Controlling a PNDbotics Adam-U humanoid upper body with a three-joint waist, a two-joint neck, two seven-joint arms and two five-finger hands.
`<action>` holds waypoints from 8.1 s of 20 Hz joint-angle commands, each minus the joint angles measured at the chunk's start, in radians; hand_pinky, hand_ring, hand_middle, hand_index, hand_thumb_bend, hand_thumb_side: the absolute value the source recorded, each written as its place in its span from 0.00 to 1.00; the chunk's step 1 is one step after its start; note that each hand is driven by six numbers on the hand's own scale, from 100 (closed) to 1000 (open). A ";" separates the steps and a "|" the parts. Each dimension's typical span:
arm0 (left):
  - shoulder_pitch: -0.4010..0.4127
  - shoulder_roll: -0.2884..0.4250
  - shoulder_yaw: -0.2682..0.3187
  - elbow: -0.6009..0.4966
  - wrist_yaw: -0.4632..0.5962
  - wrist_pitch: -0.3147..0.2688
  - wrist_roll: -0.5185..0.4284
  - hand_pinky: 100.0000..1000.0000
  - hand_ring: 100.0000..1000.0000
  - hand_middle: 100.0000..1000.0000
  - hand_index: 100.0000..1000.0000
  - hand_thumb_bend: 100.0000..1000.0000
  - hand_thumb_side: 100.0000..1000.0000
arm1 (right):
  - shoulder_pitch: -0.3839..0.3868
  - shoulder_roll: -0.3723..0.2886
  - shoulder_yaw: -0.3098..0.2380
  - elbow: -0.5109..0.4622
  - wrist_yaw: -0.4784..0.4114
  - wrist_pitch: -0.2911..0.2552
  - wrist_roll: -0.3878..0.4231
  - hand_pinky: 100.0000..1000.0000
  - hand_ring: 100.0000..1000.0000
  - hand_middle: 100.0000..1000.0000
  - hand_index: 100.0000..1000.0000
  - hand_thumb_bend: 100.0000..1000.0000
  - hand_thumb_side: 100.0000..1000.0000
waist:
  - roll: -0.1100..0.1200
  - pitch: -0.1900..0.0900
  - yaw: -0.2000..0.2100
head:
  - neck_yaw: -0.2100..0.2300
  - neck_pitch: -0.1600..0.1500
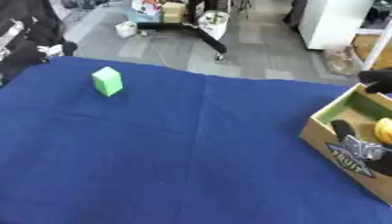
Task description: Pick up the objects with one hand, pass them to the other hand, and then place them into the box on the other side of the table.
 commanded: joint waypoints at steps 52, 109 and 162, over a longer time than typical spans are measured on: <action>-0.192 -0.074 0.086 0.522 -0.250 0.120 0.179 0.68 0.54 0.50 0.67 0.35 0.21 | 0.023 0.066 0.032 -0.021 -0.048 0.013 0.029 0.60 0.58 0.61 0.74 0.22 0.20 | -0.005 0.063 -0.121 | 0.074 -0.074; -0.012 -0.024 0.006 -0.133 0.410 0.087 0.116 0.58 0.43 0.40 0.55 0.04 0.10 | -0.050 0.027 0.048 -0.021 -0.053 -0.042 0.068 0.64 0.61 0.63 0.77 0.17 0.20 | 0.013 0.015 -0.085 | -0.118 -0.030; 0.021 -0.200 -0.332 -0.757 1.227 0.230 -0.238 0.65 0.44 0.40 0.55 0.06 0.19 | -0.452 0.144 0.307 -0.021 0.194 -0.342 0.054 0.81 0.77 0.78 0.91 0.37 0.17 | 0.016 -0.009 0.001 | -0.281 -0.001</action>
